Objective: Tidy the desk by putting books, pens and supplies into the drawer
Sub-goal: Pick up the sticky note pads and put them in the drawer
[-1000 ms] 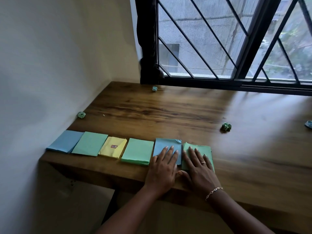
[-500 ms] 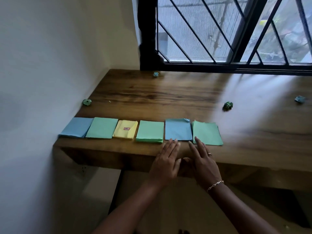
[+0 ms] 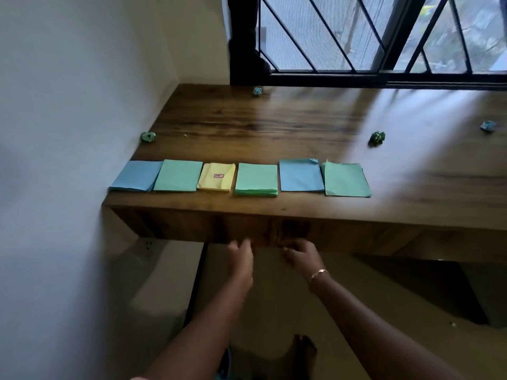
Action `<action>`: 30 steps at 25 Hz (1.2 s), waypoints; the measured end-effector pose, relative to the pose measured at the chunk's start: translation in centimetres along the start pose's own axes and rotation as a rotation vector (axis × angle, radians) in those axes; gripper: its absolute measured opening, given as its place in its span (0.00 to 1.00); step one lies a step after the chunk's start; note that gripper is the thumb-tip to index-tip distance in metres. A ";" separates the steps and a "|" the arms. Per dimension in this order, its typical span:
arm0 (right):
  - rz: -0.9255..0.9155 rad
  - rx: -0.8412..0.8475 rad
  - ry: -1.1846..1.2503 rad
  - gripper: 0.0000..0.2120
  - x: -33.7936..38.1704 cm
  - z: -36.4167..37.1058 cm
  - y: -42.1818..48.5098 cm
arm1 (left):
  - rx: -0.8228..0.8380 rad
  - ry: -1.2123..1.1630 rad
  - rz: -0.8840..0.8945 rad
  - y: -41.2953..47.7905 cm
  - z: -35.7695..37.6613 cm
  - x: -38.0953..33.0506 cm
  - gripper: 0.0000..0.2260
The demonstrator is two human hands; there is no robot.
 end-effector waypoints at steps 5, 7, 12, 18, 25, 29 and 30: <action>0.547 -0.031 0.514 0.14 -3.5 2.1 2.4 | 0.003 -0.440 -0.301 2.3 -1.1 0.0 0.17; 0.560 -0.069 0.556 0.15 -3.7 2.4 3.4 | -0.003 -0.577 -0.319 3.1 -0.8 0.0 0.21; 0.557 -0.093 0.634 0.15 -4.0 3.9 5.3 | 0.022 -0.776 -0.359 4.5 0.4 1.4 0.32; 0.580 -0.099 0.696 0.13 -5.1 5.1 7.0 | 0.107 -0.819 -0.296 6.3 1.1 2.5 0.35; 0.577 -0.173 0.751 0.14 -5.4 4.8 6.8 | 0.124 -0.882 -0.283 6.8 1.4 2.9 0.38; 0.626 -0.200 0.753 0.15 -6.1 4.9 5.3 | 0.142 -0.876 -0.266 6.4 1.2 4.3 0.38; 0.636 -0.198 0.748 0.15 -6.3 4.9 4.8 | 0.142 -0.873 -0.269 6.3 1.1 4.7 0.39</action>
Point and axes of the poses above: each hand's wrist, its own y-axis towards the middle knuckle, its own z-axis out of the palm, x = y × z, the point moved 4 cm from there along y, towards the middle knuckle, and after that the axes turned 3 degrees about x, right-handed, at the moved point
